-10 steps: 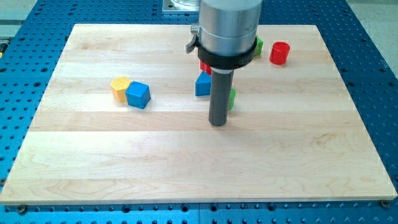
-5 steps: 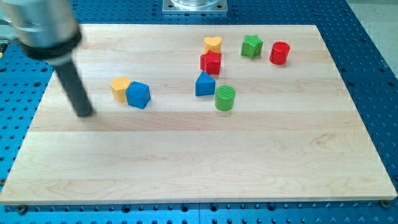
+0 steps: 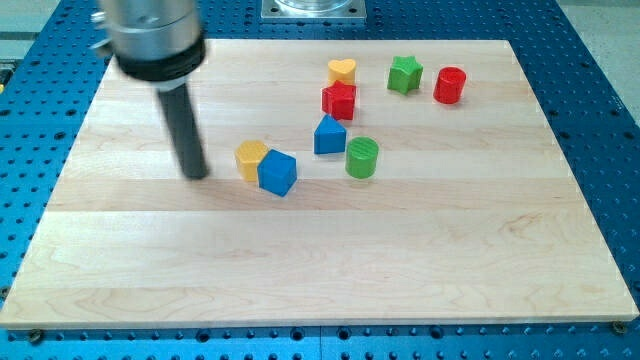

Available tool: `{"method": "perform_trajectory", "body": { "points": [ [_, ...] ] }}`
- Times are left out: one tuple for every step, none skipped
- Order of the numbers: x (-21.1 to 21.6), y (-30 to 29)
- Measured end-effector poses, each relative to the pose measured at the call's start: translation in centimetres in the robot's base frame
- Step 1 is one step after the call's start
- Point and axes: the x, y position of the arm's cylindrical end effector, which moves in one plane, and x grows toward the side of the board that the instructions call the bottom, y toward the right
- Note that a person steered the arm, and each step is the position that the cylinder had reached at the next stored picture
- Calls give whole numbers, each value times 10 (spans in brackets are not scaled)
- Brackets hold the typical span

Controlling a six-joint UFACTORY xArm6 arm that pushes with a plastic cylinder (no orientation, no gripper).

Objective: Move the blue cube parallel to the hexagon

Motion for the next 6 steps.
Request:
{"method": "perform_trajectory", "body": {
  "points": [
    [35,28],
    [36,34],
    [44,34],
    [45,51],
    [48,91],
    [27,65]
  ]
}}
